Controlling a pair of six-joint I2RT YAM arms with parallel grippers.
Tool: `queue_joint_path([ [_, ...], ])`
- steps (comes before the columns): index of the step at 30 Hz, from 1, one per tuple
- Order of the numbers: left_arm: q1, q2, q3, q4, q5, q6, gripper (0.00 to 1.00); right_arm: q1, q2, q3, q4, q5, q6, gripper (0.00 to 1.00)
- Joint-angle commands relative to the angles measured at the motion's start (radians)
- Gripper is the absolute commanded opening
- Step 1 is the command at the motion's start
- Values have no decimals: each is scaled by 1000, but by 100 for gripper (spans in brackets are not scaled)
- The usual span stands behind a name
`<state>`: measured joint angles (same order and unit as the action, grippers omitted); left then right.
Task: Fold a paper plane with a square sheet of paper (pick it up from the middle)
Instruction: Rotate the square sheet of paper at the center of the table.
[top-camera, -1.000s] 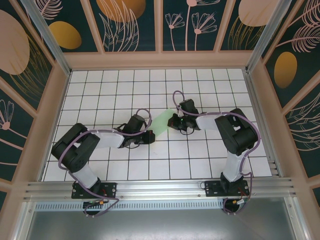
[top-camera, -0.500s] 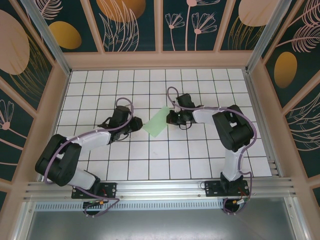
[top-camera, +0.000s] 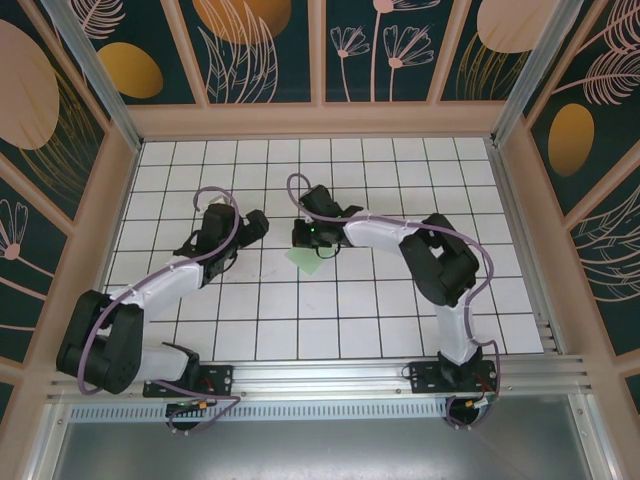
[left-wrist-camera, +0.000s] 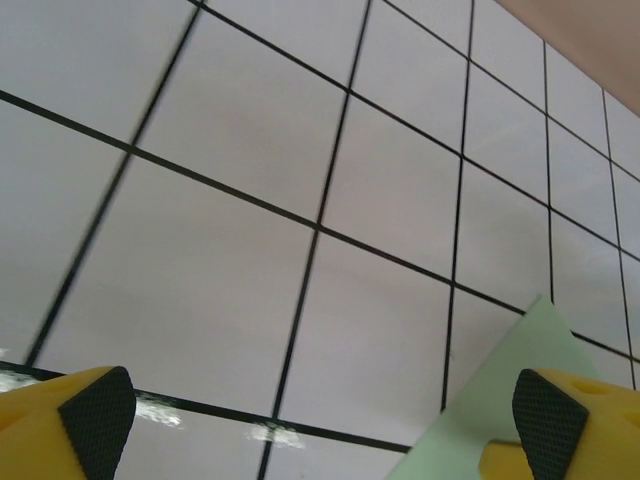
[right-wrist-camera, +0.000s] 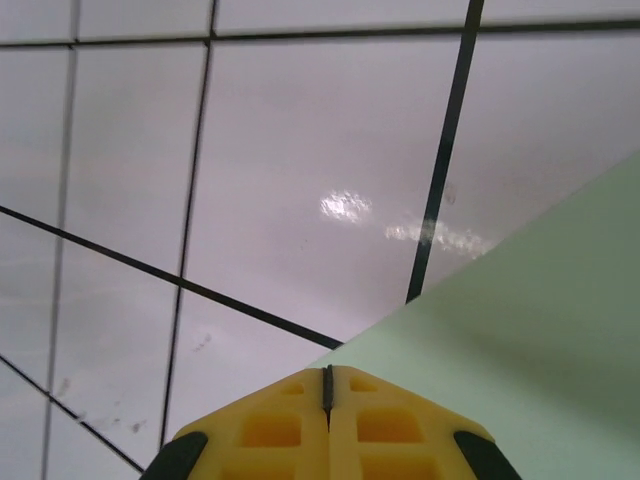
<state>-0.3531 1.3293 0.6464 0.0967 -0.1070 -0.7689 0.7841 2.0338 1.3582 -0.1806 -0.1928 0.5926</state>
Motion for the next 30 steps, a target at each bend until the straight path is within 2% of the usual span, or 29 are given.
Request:
queue_joint_path([
  [1, 29, -46, -24, -43, -62, -8, 99, 19, 64, 55, -89, 43, 32, 0],
  [7, 58, -59, -53, -48, -28, -2, 99, 30, 115, 83, -121, 47, 18, 0],
  [10, 61, -48, -48, -48, 11, 6, 98, 39, 104, 42, -148, 23, -60, 0],
  [15, 60, -17, -42, -46, 53, 18, 98, 43, -10, -146, -148, -135, -238, 0],
  [19, 61, 11, -35, -26, 110, 26, 98, 32, -132, -243, -107, -150, -223, 0],
  [22, 60, 27, -31, -2, 185, 55, 98, 6, -193, -257, -12, -101, -127, 0],
  [26, 60, 32, -31, 12, 291, 75, 98, -14, -242, -252, 48, 34, -27, 9],
  [30, 59, 34, -74, 107, 466, 61, 96, -47, -220, -241, 29, 144, 47, 17],
])
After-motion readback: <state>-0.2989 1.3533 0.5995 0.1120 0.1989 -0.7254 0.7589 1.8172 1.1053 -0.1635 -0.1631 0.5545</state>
